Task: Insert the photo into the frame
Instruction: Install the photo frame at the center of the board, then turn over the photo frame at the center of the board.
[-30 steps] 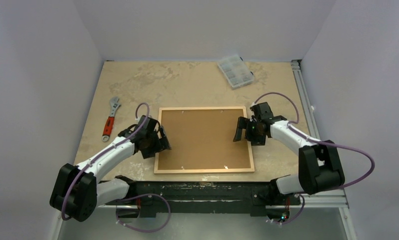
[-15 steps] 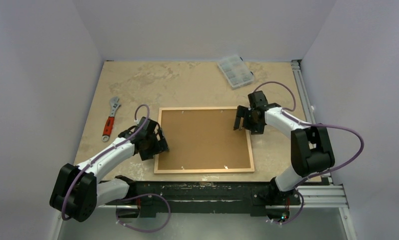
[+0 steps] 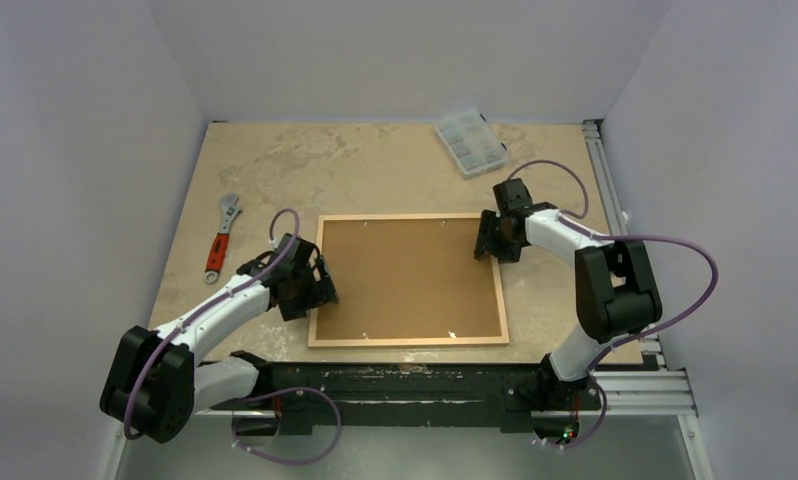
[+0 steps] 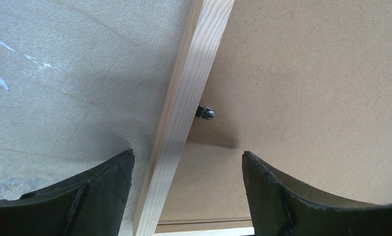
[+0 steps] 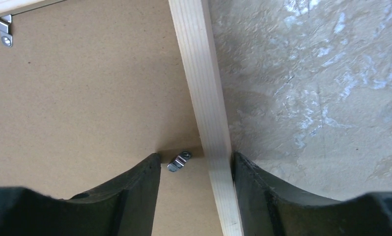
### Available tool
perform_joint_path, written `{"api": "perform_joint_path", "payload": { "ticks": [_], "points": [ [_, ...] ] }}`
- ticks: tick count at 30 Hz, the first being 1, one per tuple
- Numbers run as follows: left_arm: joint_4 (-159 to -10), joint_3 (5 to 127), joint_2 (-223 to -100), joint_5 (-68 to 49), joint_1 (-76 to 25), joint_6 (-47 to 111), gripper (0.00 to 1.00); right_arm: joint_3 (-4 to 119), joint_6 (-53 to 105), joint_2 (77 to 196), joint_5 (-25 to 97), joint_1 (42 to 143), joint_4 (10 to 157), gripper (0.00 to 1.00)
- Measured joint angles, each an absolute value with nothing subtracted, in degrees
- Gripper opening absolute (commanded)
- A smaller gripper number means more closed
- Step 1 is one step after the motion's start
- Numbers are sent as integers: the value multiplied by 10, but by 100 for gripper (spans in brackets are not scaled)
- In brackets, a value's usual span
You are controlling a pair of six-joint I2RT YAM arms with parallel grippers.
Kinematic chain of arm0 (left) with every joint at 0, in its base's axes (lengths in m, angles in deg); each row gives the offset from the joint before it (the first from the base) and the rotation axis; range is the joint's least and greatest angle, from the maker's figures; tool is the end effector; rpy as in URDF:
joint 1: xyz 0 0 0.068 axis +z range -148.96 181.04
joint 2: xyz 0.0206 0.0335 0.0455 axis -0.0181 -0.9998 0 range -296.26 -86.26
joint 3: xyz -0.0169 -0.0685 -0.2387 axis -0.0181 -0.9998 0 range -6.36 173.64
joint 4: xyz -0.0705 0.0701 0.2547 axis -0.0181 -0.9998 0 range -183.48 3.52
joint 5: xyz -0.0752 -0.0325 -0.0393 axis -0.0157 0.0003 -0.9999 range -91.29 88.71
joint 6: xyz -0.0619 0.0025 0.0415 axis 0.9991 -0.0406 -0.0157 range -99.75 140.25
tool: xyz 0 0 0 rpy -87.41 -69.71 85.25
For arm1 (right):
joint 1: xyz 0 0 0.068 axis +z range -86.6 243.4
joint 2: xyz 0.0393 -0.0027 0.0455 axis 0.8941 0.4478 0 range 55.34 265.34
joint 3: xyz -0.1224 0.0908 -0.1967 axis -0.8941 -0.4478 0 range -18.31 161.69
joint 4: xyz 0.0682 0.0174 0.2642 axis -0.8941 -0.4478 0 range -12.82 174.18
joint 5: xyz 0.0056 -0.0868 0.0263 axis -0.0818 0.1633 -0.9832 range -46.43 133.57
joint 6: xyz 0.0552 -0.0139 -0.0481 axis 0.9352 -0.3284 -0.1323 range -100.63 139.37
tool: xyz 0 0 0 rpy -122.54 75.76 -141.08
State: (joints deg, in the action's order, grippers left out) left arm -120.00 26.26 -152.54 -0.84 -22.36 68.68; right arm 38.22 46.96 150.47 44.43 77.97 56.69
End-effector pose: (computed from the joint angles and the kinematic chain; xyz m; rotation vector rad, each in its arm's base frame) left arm 0.2062 -0.0887 0.1138 -0.6082 2.7297 -0.3223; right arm 0.3250 0.0836 0.1130 0.3149 2.7223 0.1895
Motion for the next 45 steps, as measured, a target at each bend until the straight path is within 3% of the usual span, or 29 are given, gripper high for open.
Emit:
{"api": "perform_joint_path", "payload": {
  "ticks": [6, 8, 17, 18, 20, 22, 24, 37, 45],
  "points": [
    [-1200, 263, -1527, -8, -224, 687, 78, 376, 458, 1496, 444, 772, 570, 9],
    [-1200, 264, -1531, -9, -224, 687, 78, 373, 454, 1491, 447, 771, 571, 1],
    [-1201, 267, -1540, -12, -223, 687, 78, 373, 448, 1490, 442, 773, 572, 0],
    [-1201, 267, -1540, -12, -223, 687, 78, 373, 448, 1490, 441, 773, 572, 1],
    [-1201, 267, -1540, -12, -223, 687, 78, 373, 448, 1489, 439, 773, 573, 33],
    [-1201, 267, -1539, -12, -223, 687, 78, 373, 448, 1489, 436, 773, 573, 72],
    [-1201, 267, -1538, -13, -223, 687, 78, 372, 448, 1488, 425, 773, 572, 90],
    [-1209, 270, -1532, -4, -224, 687, 78, 265, 457, 1387, 318, 738, 590, 89],
    [-1278, 283, -1516, 68, -243, 687, 79, 256, 481, 1387, 285, 758, 609, 87]
  ]
}}
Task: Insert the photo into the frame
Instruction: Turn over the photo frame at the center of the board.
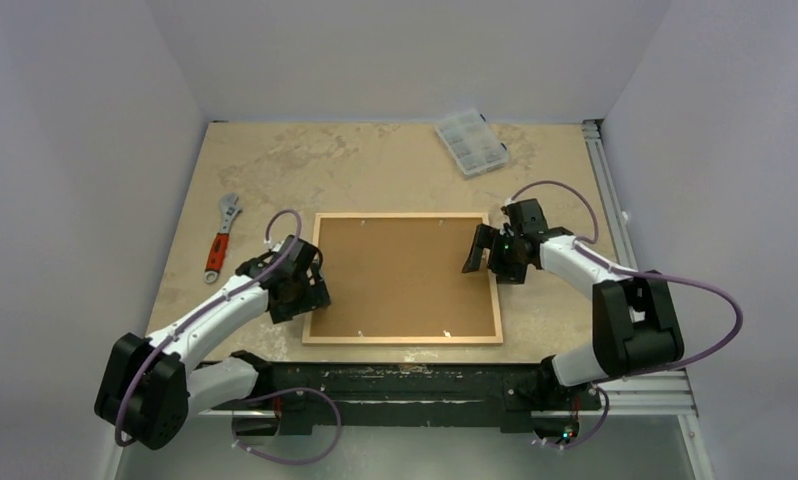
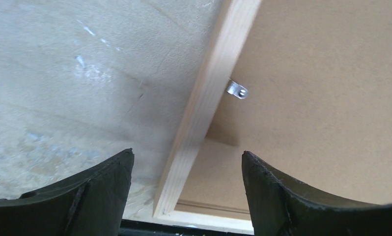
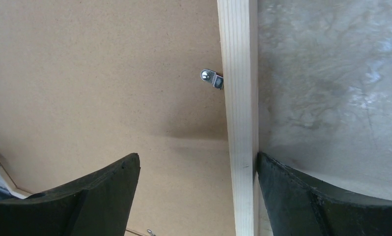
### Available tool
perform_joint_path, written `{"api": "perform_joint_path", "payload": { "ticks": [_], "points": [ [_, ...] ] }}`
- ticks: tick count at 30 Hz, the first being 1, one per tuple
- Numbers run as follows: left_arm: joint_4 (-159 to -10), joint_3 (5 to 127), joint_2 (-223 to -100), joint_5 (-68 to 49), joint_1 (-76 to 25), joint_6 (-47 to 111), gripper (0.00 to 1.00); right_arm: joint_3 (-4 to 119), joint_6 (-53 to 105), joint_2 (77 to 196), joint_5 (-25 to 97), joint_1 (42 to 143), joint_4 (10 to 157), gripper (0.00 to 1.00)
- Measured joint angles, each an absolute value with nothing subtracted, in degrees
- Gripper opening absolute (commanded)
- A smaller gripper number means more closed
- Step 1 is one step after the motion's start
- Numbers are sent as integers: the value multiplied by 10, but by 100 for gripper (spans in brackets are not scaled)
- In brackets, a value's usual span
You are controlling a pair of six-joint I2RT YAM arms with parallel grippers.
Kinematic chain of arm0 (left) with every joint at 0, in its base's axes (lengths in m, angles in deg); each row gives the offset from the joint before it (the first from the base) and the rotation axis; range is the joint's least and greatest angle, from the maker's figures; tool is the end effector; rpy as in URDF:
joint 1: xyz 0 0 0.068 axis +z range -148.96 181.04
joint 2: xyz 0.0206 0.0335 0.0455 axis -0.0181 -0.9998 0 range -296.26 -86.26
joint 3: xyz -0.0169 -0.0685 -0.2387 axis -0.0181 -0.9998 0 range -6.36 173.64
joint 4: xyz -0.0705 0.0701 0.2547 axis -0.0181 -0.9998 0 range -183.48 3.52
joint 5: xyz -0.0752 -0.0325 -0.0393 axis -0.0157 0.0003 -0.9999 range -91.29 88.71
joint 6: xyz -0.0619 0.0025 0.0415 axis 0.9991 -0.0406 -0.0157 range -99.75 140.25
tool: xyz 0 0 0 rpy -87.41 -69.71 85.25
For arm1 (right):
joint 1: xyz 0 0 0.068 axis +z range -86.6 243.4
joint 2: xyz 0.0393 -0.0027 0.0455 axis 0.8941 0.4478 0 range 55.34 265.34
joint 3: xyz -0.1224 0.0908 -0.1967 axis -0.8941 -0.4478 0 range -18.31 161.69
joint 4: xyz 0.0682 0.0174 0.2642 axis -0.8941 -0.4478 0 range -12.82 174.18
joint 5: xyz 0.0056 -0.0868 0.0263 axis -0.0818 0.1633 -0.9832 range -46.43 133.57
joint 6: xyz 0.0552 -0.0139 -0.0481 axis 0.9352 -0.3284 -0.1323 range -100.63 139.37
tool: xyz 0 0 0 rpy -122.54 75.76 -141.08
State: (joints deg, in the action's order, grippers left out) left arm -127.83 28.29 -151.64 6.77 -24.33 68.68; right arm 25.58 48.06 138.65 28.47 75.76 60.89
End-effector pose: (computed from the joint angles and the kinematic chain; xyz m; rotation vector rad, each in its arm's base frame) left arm 0.1975 -0.0839 0.1215 -0.5914 2.7430 -0.1076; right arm 0.2807 0.0783 0.1143 0.3007 2.7154 0.5714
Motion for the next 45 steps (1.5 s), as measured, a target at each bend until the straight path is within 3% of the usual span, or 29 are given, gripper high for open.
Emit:
{"api": "perform_joint_path", "payload": {
  "ticks": [6, 15, 23, 26, 34, 39, 45],
  "points": [
    [-1321, 303, -1431, 115, -270, 687, 81, 279, 492, 1409, 289, 797, 610, 89],
    [-1301, 295, -1266, 105, -280, 660, 99, 272, 492, 1372, 302, 803, 593, 90],
    [-1248, 280, -1209, 40, -282, 633, 100, 239, 489, 1318, 311, 803, 555, 85],
    [-1224, 276, -1208, 8, -288, 621, 100, 218, 489, 1296, 322, 803, 536, 78],
    [-1146, 268, -1229, -50, -350, 584, 100, 169, 492, 1273, 317, 803, 527, 41],
    [-1116, 270, -1269, -56, -410, 551, 100, 166, 493, 1281, 314, 803, 529, 0],
    [-1116, 314, -1354, -42, -480, 504, 100, 182, 475, 1289, 314, 809, 519, 0]
  ]
}}
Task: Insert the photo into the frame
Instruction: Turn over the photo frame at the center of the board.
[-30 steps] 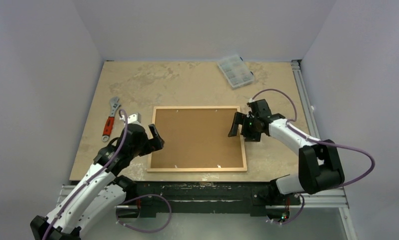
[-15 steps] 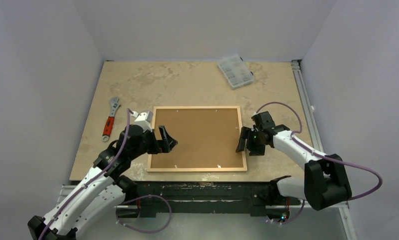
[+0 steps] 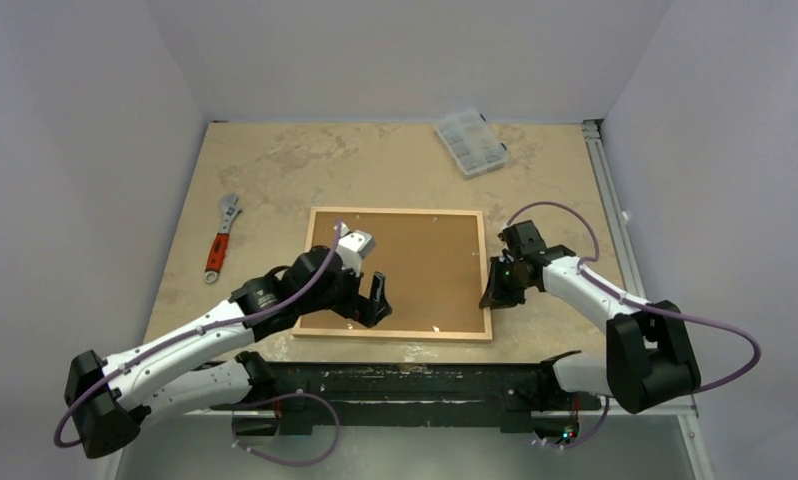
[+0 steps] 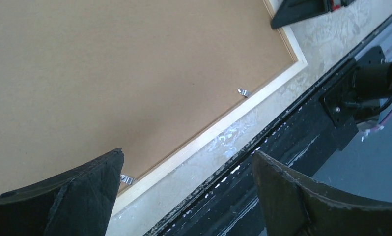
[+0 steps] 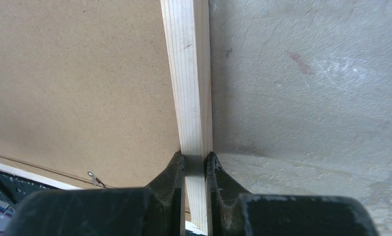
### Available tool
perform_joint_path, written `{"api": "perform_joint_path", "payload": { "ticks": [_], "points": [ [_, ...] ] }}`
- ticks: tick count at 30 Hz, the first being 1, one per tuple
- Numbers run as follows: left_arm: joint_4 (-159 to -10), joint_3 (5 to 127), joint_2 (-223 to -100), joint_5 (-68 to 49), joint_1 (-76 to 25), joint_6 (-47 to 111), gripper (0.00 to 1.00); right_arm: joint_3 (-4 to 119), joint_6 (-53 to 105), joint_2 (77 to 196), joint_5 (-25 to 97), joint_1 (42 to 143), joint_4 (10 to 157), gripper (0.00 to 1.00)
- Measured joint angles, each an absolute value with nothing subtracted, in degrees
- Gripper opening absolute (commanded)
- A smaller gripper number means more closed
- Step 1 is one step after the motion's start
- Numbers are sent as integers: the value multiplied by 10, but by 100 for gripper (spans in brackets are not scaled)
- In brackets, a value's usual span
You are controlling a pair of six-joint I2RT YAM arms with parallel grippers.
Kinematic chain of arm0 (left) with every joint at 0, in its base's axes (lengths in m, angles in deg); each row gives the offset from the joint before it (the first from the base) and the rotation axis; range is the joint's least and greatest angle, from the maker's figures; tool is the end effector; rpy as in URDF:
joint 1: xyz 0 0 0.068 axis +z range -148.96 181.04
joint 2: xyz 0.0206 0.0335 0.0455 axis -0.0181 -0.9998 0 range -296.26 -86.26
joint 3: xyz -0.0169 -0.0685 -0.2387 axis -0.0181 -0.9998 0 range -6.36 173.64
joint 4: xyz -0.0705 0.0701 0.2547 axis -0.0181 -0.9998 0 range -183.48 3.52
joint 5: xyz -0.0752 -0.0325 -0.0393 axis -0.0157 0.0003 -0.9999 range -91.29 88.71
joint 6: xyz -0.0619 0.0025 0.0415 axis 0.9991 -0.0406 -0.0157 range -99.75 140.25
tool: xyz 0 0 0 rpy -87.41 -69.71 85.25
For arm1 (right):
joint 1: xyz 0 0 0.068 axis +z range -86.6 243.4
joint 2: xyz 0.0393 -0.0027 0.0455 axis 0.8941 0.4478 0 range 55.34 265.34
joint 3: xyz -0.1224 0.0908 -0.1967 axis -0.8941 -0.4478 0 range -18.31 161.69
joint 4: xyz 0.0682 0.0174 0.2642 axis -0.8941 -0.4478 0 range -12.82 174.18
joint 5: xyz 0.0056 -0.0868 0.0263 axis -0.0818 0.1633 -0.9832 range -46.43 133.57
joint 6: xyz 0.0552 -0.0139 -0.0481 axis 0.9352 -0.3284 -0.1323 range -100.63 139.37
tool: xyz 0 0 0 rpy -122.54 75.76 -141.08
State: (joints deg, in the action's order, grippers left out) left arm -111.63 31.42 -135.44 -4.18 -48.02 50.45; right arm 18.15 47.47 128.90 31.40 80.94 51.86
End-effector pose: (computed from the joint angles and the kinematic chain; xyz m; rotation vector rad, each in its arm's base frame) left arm 0.1534 -0.1817 0.2212 0.4115 2.2967 -0.7947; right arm 0.2263 0.0855 0.1088 0.2075 2.8464 0.4813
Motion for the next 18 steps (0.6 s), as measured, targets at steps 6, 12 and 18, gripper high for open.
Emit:
{"api": "perform_joint_path", "payload": {
  "ticks": [6, 12, 18],
  "points": [
    [-1140, 416, -1467, 32, -584, 457, 100, 235, 471, 1304, 320, 809, 475, 0],
    [-1165, 494, -1584, 149, -699, 427, 100, 289, 473, 1311, 316, 809, 447, 0],
    [-1179, 512, -1664, 267, -787, 414, 100, 315, 479, 1307, 306, 809, 416, 0]
  ]
}}
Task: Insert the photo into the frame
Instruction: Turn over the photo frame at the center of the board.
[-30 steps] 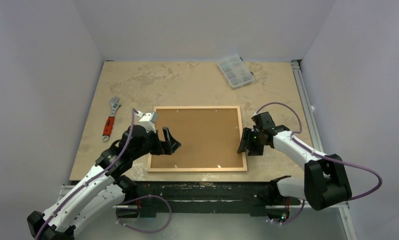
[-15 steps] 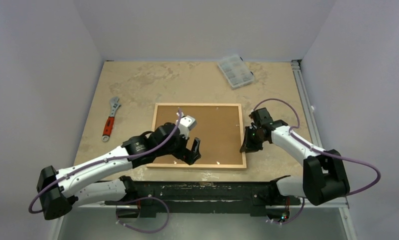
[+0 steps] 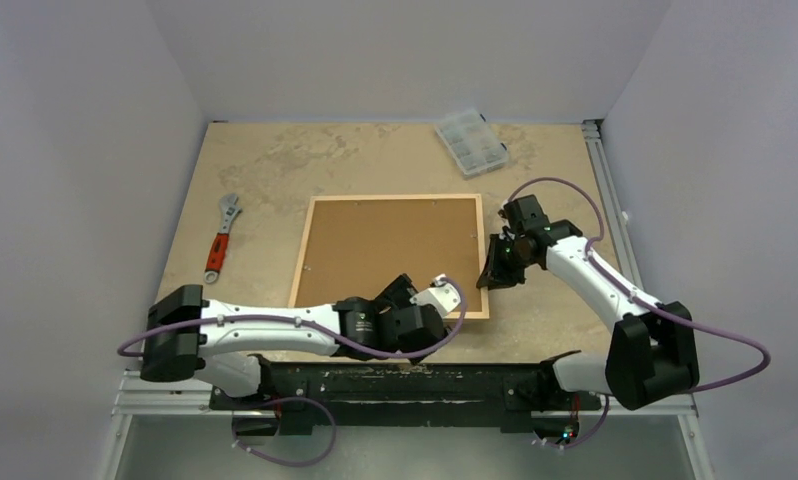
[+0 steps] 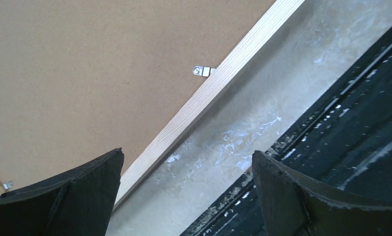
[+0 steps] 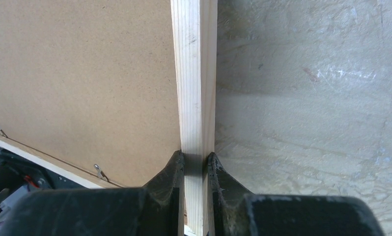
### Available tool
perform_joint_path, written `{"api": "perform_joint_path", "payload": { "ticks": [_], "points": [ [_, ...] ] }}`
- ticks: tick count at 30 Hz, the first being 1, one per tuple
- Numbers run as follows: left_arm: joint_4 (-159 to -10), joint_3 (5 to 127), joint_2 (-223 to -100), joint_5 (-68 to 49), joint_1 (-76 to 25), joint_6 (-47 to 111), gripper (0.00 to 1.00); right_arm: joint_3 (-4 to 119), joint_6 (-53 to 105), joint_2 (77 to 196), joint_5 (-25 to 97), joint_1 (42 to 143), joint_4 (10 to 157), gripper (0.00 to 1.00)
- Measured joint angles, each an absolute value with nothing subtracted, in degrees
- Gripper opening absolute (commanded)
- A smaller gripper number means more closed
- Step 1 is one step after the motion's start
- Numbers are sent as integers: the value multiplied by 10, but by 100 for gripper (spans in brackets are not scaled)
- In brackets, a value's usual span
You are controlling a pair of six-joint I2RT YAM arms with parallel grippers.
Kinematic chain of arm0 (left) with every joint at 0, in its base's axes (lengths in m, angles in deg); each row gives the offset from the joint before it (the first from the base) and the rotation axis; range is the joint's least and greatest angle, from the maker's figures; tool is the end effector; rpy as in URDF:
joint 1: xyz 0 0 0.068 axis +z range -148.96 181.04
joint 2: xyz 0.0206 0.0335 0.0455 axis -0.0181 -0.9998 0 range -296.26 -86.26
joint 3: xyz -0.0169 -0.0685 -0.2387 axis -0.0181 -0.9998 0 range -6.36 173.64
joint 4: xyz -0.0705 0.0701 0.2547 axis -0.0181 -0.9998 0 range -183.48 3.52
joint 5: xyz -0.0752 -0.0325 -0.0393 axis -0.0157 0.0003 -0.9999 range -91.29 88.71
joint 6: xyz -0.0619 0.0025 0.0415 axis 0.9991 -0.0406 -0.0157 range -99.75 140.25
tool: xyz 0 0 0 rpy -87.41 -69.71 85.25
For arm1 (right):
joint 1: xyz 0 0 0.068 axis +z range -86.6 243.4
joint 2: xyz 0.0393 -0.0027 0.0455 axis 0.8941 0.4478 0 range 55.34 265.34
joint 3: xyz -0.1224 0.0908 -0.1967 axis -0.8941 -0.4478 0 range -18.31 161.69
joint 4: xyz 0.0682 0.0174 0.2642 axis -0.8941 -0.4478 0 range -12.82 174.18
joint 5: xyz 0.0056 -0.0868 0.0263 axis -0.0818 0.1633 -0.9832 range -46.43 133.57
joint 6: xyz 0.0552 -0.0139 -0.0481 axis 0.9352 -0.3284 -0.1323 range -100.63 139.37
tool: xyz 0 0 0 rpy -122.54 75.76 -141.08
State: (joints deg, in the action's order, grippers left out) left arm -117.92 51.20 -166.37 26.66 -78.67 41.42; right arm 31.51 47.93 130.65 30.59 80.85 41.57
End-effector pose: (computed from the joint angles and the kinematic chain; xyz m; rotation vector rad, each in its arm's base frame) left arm 0.0853 -0.3056 0.2012 0.9915 2.1610 -0.2183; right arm 0.2516 0.0939 0.1629 0.2121 2.8263 0.5110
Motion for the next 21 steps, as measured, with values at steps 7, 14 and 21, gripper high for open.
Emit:
{"api": "perform_joint_path", "payload": {
  "ticks": [7, 14, 21],
  "points": [
    [-1210, 578, -1779, 403, -854, 407, 100, 360, 485, 1293, 297, 806, 370, 0],
    [-1259, 621, -1857, 501, -865, 435, 99, 373, 493, 1283, 272, 806, 349, 0],
    [-1296, 642, -1871, 583, -862, 452, 77, 373, 502, 1273, 250, 805, 342, 0]
  ]
}}
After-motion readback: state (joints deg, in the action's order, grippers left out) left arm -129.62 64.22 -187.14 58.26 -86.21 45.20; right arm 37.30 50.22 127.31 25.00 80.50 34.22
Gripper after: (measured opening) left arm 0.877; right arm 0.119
